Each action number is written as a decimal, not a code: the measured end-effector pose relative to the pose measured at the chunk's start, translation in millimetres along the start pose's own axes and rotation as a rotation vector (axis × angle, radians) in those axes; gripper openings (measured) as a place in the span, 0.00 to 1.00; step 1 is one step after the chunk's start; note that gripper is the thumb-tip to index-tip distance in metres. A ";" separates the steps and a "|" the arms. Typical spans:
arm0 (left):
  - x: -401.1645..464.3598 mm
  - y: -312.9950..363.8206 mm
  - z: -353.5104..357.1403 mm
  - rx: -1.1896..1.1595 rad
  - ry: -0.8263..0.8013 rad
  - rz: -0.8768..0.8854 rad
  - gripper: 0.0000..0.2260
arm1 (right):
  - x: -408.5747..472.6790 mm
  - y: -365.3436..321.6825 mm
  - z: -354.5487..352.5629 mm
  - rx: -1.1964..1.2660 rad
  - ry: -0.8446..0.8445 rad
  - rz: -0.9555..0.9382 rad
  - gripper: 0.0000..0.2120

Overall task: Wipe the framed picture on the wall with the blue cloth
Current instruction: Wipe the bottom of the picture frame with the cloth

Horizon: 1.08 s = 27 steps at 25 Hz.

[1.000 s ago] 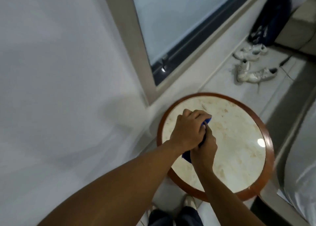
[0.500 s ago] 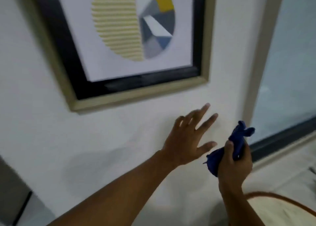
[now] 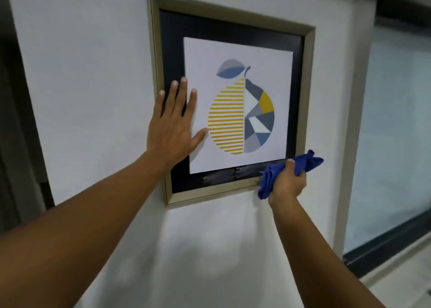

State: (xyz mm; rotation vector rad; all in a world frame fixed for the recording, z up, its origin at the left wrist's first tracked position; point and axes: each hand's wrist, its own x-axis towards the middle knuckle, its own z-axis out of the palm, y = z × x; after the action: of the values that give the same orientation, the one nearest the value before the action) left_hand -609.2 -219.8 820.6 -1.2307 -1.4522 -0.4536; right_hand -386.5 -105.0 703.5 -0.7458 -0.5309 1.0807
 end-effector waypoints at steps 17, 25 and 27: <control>1.1 3.9 13.3 0.102 0.031 -0.029 0.42 | 40.6 36.8 27.2 -0.803 -0.052 -0.253 0.27; 2.0 4.5 15.2 0.102 0.048 -0.024 0.42 | 20.1 59.6 31.5 -0.950 0.047 -0.303 0.30; 2.4 5.6 15.0 0.101 0.041 -0.026 0.42 | -7.7 63.7 41.5 -0.926 0.017 -0.275 0.30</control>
State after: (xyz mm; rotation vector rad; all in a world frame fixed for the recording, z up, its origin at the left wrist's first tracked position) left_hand -611.3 -204.4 816.2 -1.1174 -1.4406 -0.4157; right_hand -456.4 -83.2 681.5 -1.4292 -1.1091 0.5302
